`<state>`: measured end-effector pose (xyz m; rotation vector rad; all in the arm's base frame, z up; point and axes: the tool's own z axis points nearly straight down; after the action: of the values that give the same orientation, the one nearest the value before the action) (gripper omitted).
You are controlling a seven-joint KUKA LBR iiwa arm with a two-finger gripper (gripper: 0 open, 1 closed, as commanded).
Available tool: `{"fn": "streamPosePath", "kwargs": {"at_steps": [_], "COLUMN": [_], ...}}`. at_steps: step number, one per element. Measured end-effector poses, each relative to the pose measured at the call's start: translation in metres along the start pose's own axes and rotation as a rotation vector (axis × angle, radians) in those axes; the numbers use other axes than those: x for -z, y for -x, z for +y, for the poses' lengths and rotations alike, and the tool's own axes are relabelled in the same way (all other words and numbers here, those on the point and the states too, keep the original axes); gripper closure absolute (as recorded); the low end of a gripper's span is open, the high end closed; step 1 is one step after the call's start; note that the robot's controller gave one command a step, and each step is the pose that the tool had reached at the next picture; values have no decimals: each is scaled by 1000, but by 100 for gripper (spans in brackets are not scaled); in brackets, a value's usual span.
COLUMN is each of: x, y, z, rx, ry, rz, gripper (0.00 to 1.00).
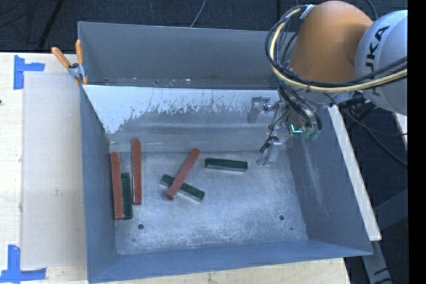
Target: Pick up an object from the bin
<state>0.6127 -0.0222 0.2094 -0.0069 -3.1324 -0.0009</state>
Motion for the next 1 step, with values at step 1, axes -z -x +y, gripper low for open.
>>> {"fn": "streamPosePath", "kwargs": {"at_steps": [1], "x": [-144], "y": [-10], "z": [28], "rx": [-229], "ry": [1], "rz": [-1], "gripper": [0]}}
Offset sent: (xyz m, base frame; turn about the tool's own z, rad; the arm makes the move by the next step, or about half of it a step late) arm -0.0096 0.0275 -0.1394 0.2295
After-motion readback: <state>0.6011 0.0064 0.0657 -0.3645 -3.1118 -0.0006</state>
